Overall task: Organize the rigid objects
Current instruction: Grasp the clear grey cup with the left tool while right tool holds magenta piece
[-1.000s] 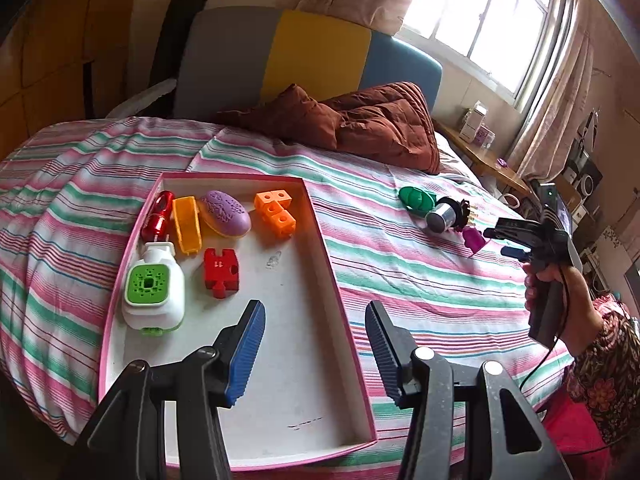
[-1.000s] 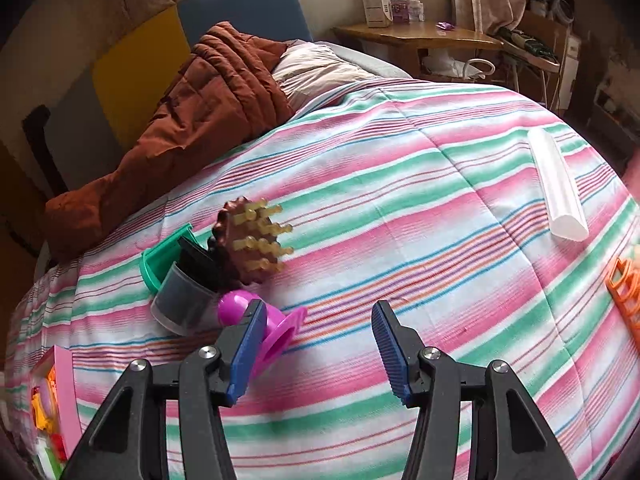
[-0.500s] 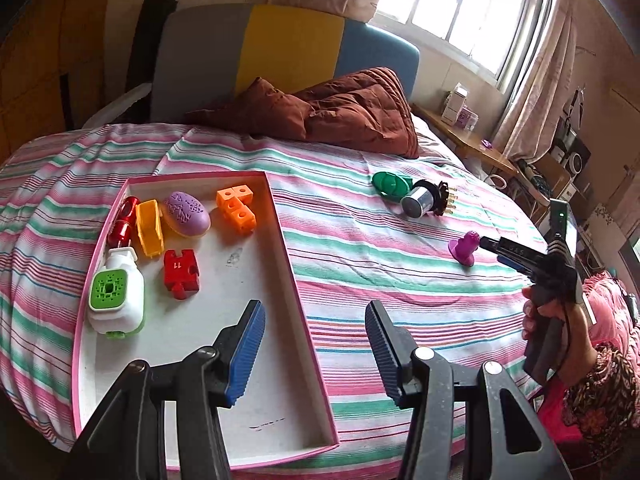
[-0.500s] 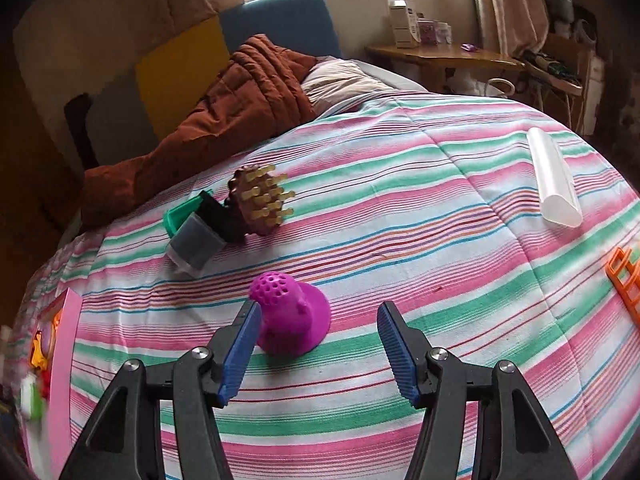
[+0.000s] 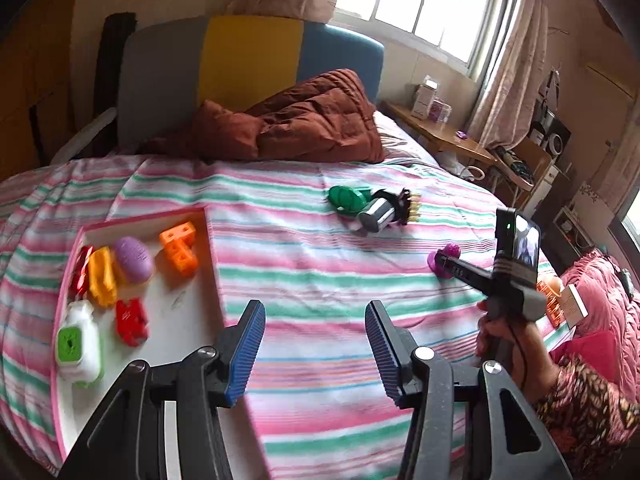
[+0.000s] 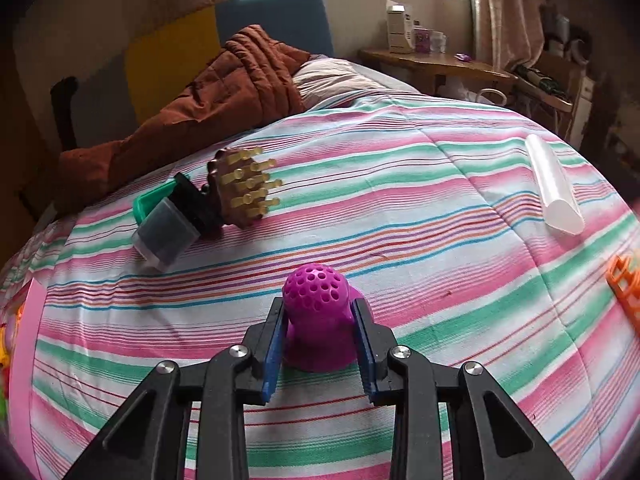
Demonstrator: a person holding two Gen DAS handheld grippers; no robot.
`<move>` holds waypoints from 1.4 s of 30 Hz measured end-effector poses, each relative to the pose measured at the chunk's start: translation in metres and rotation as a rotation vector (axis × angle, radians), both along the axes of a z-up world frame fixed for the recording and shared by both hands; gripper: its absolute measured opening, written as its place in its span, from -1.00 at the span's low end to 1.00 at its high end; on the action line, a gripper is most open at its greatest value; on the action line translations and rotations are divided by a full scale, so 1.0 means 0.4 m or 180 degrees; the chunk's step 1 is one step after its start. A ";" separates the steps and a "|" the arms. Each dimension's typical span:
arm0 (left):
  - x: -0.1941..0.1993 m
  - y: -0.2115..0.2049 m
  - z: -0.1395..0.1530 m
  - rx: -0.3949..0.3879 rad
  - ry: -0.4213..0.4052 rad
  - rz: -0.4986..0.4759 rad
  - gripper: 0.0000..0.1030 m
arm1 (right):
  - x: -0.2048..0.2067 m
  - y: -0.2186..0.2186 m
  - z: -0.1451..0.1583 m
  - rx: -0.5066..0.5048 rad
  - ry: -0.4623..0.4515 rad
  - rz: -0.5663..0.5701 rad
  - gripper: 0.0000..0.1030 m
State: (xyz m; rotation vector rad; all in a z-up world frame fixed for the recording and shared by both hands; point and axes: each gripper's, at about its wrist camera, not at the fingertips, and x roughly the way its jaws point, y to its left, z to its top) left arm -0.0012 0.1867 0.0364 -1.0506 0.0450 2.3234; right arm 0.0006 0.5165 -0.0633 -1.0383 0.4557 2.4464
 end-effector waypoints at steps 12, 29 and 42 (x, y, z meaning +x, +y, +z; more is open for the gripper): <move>-0.185 0.356 -0.082 -0.0229 -0.0182 -0.0487 0.11 | 0.014 -0.009 -0.007 0.0177 -0.0038 -0.0125 -0.37; -0.343 0.545 -0.260 -0.0647 0.0039 -0.0836 0.13 | 0.021 -0.006 -0.013 0.0150 0.0053 -0.0144 -0.37; -0.267 0.469 -0.193 -0.0535 -0.0169 -0.0814 -0.18 | 0.023 -0.004 -0.012 0.0130 0.0078 -0.0145 -0.37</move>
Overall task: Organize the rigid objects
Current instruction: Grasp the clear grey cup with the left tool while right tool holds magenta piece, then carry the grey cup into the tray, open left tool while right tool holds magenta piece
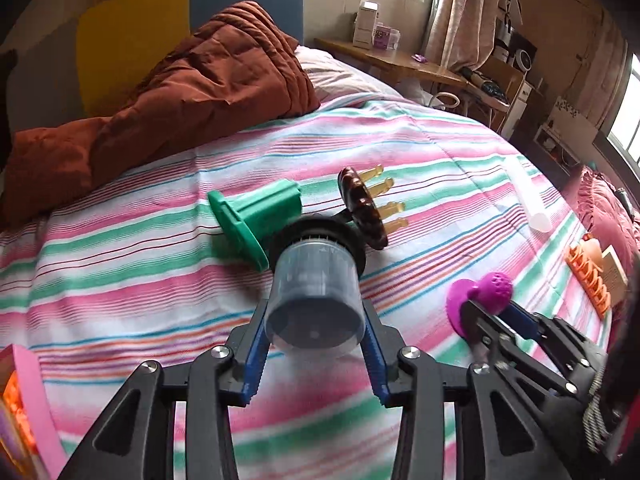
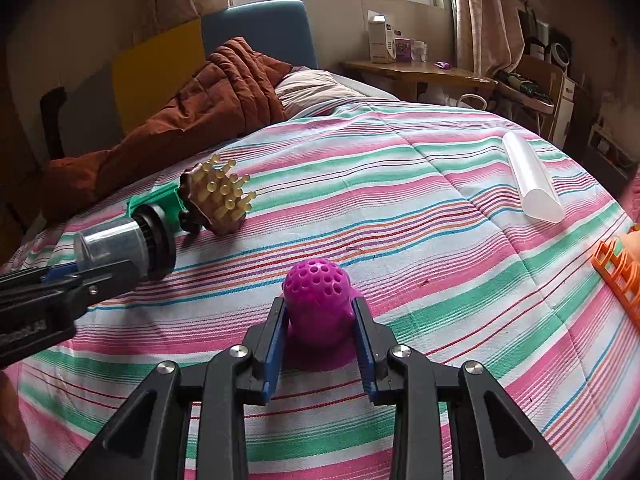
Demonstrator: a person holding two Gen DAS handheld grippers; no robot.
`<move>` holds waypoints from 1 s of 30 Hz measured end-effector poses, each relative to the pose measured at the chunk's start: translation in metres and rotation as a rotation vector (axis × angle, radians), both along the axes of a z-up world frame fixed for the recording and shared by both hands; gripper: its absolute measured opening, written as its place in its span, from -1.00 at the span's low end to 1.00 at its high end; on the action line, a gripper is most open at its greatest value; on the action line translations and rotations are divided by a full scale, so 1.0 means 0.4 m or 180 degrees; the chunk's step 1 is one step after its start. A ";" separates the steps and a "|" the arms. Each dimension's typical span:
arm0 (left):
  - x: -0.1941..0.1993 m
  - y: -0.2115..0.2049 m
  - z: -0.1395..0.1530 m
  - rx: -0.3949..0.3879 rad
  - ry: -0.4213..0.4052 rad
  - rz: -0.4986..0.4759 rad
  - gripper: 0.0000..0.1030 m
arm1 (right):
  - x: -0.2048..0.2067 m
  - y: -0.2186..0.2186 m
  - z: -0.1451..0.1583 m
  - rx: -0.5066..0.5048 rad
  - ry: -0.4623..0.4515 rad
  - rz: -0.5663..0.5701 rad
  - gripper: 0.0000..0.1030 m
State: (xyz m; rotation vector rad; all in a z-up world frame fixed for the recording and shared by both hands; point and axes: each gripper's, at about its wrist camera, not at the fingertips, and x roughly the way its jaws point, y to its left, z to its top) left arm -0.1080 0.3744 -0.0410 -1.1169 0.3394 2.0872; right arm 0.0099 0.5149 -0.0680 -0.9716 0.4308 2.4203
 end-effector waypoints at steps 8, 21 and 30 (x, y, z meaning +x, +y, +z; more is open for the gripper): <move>0.033 -0.016 0.011 -0.0154 0.0024 -0.0041 -0.22 | -0.002 -0.002 0.000 0.0008 -0.0005 -0.0004 -0.37; 0.038 -0.011 -0.010 -0.0027 -0.0027 0.0188 -0.13 | -0.009 -0.008 -0.001 0.0060 -0.0044 -0.0032 -0.37; 0.049 -0.051 0.008 0.0093 -0.0088 0.0271 -0.14 | -0.013 -0.014 -0.001 0.0135 -0.0098 -0.0047 -0.37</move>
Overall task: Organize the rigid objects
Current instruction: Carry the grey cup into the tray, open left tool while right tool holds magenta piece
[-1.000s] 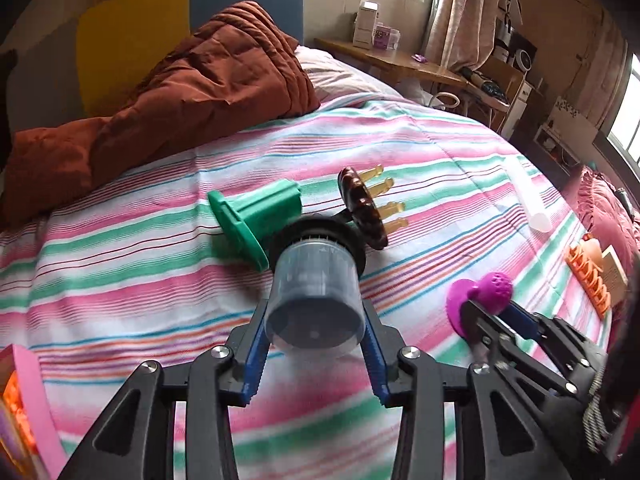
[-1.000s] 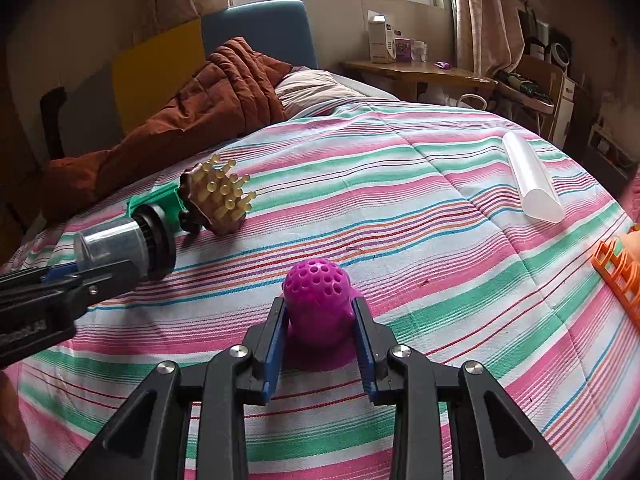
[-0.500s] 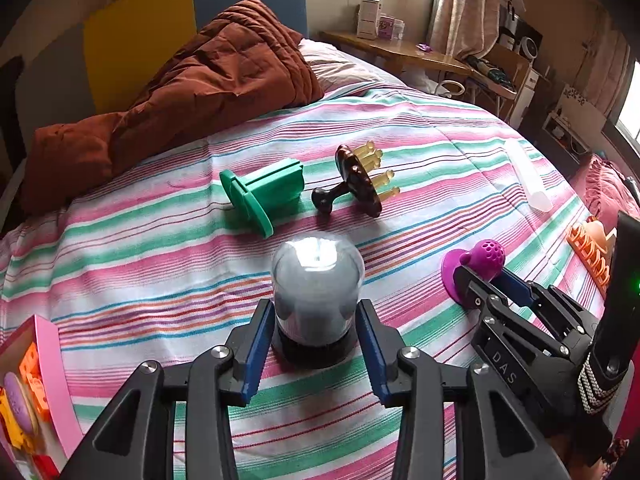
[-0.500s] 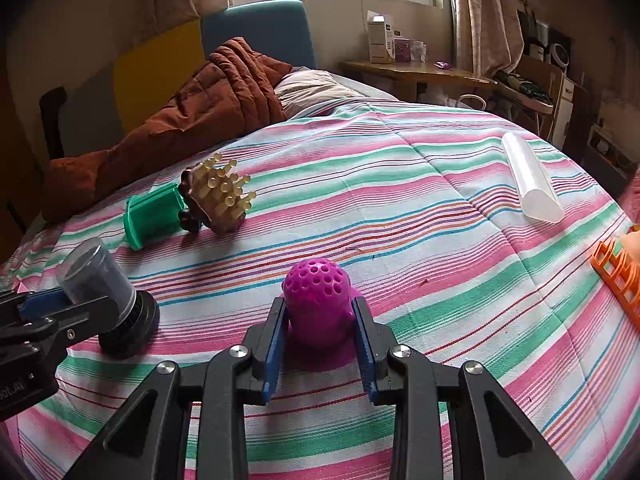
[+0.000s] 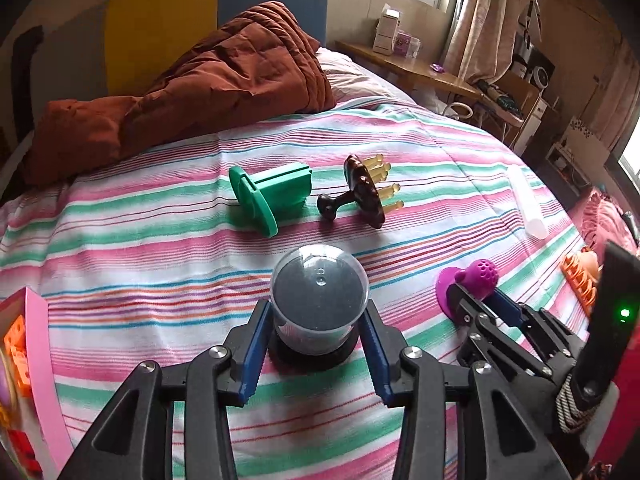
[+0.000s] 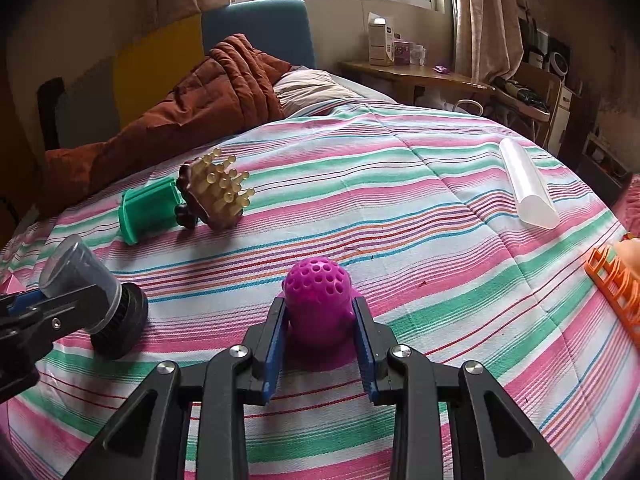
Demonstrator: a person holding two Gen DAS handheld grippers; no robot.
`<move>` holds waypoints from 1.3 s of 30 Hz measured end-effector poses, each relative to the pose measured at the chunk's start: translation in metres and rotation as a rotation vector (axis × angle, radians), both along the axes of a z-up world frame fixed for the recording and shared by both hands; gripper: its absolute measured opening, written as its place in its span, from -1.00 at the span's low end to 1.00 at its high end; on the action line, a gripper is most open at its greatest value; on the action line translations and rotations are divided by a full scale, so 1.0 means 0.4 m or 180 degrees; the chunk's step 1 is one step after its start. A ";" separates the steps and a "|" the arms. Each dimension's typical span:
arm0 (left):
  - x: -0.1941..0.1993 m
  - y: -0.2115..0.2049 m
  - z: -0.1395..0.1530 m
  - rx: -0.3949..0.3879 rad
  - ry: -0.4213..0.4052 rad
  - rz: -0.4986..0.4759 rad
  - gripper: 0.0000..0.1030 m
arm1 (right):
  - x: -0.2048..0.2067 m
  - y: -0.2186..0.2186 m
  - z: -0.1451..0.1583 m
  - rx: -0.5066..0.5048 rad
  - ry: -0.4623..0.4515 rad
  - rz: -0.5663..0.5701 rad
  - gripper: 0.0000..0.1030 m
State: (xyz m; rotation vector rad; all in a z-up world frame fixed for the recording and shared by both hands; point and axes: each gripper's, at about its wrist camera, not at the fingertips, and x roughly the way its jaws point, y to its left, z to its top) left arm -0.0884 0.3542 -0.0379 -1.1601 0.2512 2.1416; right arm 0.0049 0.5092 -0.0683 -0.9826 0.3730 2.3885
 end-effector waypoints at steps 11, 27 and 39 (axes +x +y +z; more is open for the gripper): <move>0.053 -0.102 0.042 0.0227 -0.0151 0.0072 -0.15 | -0.003 -0.008 0.000 0.0088 -0.0068 -0.0017 -0.37; 0.090 -0.326 0.131 0.0569 -0.0113 0.0367 -0.14 | -0.006 -0.028 0.007 0.0244 -0.0142 -0.0025 -0.38; 0.044 -0.537 0.124 0.0638 -0.0039 0.0889 -0.14 | 0.010 -0.090 0.041 0.0520 0.0056 0.0229 -0.38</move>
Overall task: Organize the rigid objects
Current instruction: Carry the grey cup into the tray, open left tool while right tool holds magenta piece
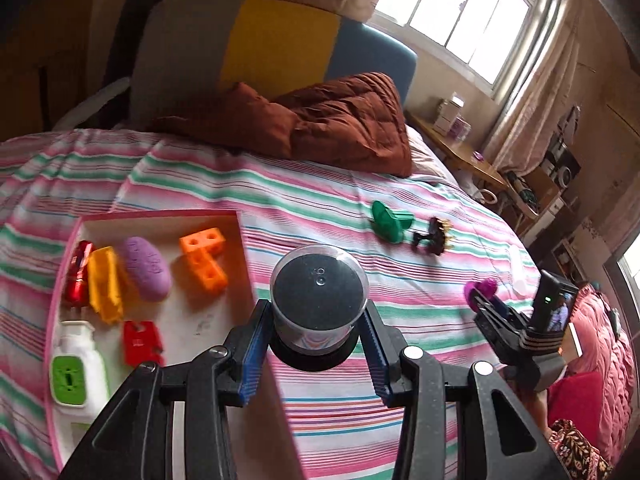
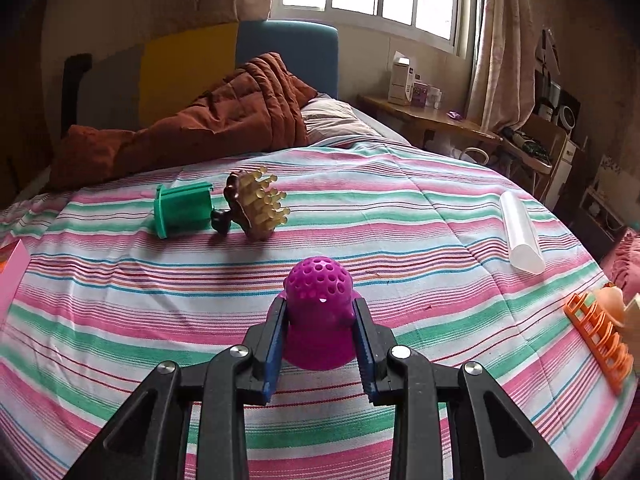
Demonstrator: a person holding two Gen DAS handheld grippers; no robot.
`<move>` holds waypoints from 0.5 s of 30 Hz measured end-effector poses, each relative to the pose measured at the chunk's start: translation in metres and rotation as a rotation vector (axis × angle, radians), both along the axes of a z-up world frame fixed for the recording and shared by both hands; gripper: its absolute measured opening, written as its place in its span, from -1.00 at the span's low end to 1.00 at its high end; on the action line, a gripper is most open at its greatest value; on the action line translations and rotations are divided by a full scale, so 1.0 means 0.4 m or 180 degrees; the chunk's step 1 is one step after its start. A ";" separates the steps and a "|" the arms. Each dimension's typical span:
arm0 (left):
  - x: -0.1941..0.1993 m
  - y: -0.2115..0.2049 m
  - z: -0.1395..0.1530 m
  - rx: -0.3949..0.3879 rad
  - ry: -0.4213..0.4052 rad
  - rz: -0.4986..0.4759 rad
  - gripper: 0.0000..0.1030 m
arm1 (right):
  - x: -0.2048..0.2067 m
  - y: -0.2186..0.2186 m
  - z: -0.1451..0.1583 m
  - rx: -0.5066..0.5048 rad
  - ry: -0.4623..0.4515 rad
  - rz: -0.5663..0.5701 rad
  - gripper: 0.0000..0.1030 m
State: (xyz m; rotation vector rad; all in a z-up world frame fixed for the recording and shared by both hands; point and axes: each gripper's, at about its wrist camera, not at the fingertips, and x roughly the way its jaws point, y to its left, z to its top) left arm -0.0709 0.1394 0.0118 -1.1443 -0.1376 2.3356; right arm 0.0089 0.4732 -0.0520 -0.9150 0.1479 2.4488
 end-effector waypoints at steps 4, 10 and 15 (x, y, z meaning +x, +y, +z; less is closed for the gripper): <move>-0.030 -0.053 -0.041 -0.0055 -0.0111 0.0188 -0.14 | 0.002 0.003 -0.002 -0.0034 -0.0011 -0.0031 -0.38; -0.052 -0.084 -0.090 -0.0241 -0.0159 0.0308 -0.14 | 0.007 0.006 -0.005 -0.0047 -0.0024 -0.0076 -0.38; -0.068 -0.083 -0.109 -0.0333 -0.0156 0.0311 -0.14 | 0.003 0.000 -0.007 -0.0013 -0.0070 -0.0076 -0.38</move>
